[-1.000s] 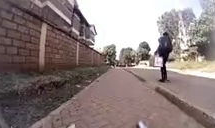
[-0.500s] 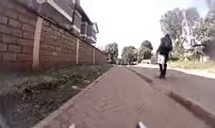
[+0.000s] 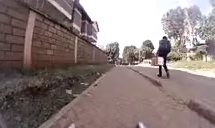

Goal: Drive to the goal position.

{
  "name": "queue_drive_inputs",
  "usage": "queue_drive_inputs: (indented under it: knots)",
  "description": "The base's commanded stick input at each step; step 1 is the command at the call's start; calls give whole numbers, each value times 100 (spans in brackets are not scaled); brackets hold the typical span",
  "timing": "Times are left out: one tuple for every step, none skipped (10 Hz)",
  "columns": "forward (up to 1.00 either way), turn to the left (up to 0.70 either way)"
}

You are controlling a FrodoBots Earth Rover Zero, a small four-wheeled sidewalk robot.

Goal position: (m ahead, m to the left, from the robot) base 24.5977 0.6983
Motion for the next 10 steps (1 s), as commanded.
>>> queue_drive_inputs:
  knots:
    - [100,0]
    - [100,0]
    - [97,0]
    - [92,0]
    - [98,-30]
    - [100,-40]
    - [100,-40]
    - [100,-40]
    - [100,-40]
    - [100,-25]
